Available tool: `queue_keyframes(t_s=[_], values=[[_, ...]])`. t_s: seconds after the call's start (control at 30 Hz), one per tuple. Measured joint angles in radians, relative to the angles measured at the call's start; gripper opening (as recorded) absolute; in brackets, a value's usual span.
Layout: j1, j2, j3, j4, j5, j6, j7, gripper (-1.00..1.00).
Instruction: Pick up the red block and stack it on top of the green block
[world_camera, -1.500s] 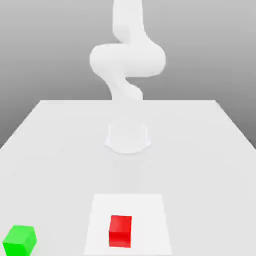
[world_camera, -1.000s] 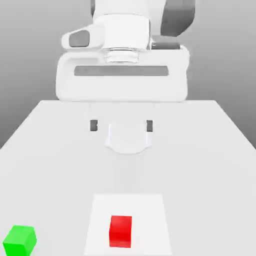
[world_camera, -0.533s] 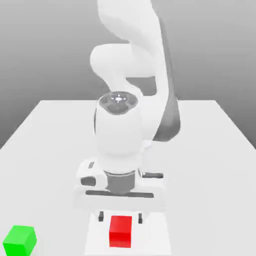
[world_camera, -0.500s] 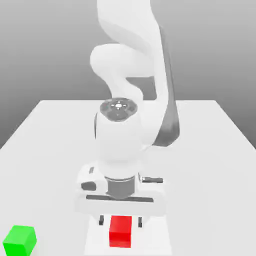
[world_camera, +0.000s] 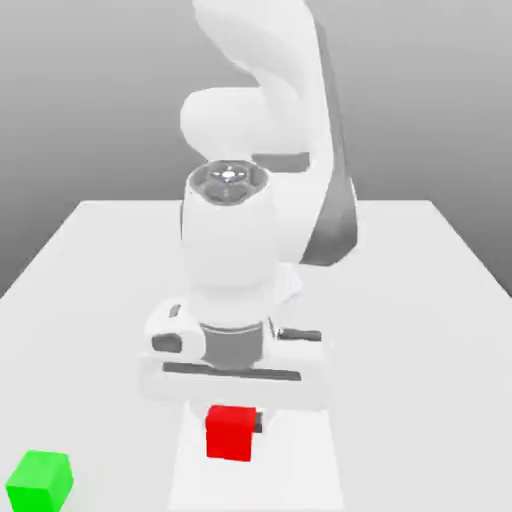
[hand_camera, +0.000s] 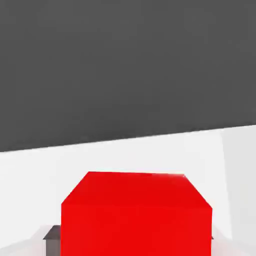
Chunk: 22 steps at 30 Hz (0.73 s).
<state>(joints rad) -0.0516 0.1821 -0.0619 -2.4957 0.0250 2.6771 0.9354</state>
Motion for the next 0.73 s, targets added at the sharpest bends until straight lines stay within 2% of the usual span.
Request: queue_keyframes(t_s=[0.47,0.6,0.63,0.73], values=[[-0.115,0.073,-0.226,0.208,0.102,-0.147,0.507,-1.00],[-0.150,0.190,-0.207,0.230,0.171,-0.059,0.500,-1.00],[-0.158,0.216,-0.197,0.233,0.185,-0.036,0.491,1.00],[-0.158,0.216,-0.197,0.233,0.185,-0.036,0.491,1.00]])
